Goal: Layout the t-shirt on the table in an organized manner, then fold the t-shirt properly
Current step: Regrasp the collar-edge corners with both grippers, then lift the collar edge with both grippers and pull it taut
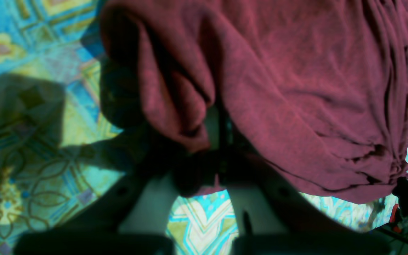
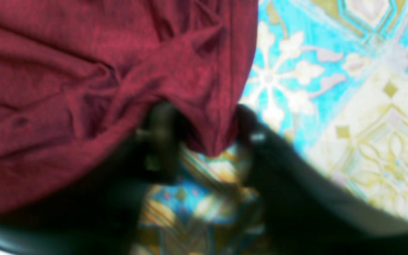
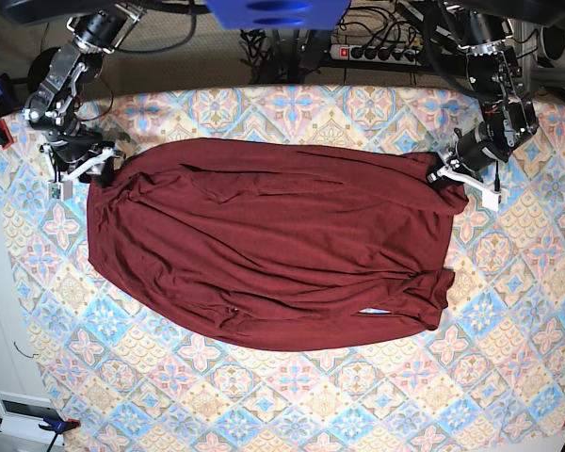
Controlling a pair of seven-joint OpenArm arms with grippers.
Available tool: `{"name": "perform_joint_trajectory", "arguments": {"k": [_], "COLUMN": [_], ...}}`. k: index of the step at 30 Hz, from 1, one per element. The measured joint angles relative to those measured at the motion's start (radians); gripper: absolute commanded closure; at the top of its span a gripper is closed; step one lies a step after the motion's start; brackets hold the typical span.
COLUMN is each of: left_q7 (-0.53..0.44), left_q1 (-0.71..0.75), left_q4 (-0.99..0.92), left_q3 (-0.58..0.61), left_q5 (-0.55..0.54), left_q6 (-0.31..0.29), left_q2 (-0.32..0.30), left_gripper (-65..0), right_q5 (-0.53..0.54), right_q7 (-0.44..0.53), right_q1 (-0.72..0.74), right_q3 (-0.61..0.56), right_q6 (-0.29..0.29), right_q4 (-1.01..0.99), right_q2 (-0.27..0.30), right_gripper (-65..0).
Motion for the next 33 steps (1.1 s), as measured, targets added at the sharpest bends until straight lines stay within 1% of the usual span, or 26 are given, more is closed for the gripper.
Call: {"name": "perform_joint_trajectory", "arguments": {"k": [2, 3, 7, 10, 14, 18, 22, 24, 26, 31, 33], "left_q7": [0.000, 0.000, 0.000, -0.002, 0.000, 0.002, -0.003, 0.001, 0.000, 0.006, 0.010], "left_q1": [0.000, 0.000, 0.008, 0.040, 0.109, 0.165, 0.222, 0.243, 0.264, 0.291, 0.291], "left_q4": [0.000, 0.000, 0.005, 0.056, 0.143, 0.193, 0.233, 0.247, 0.262, 0.271, 0.271], "left_q3": [0.000, 0.000, 0.000, 0.000, 0.005, 0.004, 0.004, -0.007, -0.051, -0.159, -0.184], "left_q5": [0.000, 0.000, 0.000, 0.002, -0.008, -0.009, -0.011, -0.011, -0.016, -0.019, -0.020], "left_q6": [0.000, 0.000, 0.000, 0.000, -0.004, -0.004, -0.004, -0.005, -0.006, -0.107, -0.124], "left_q2": [0.000, -0.001, 0.000, -0.003, -0.051, -0.090, -0.148, -0.164, -0.163, -0.167, -0.165], "left_gripper": [0.0, 0.0, 0.0, 0.0, 0.0, 0.0, 0.0, 0.0, 0.0, 0.0, 0.0], "right_q5": [0.004, 0.004, 0.006, -0.001, -0.006, -0.002, 0.002, -0.002, -0.001, 0.006, 0.006], "right_q7": [0.005, 0.010, 0.012, -0.005, -0.019, -0.011, -0.010, -0.012, -0.013, -0.007, -0.010], "right_q1": [0.005, 0.005, 0.001, -0.027, -0.115, -0.154, -0.201, -0.224, -0.240, -0.276, -0.285], "right_q3": [0.000, 0.000, 0.005, 0.005, 0.017, 0.018, 0.014, 0.014, 0.014, 0.014, 0.018], "right_q6": [0.000, 0.001, 0.005, 0.005, 0.006, 0.005, 0.010, 0.008, 0.012, 0.016, 0.017], "right_q4": [-0.016, -0.019, -0.016, 0.030, 0.136, 0.213, 0.274, 0.293, 0.305, 0.330, 0.329], "right_q2": [0.000, 0.000, 0.000, -0.001, -0.005, -0.003, -0.002, -0.003, -0.003, -0.003, -0.006], "right_gripper": [-2.6, 0.0, -0.5, -0.5, -0.5, -0.5, -0.5, -0.5, -0.5, -0.4, -0.4]}}
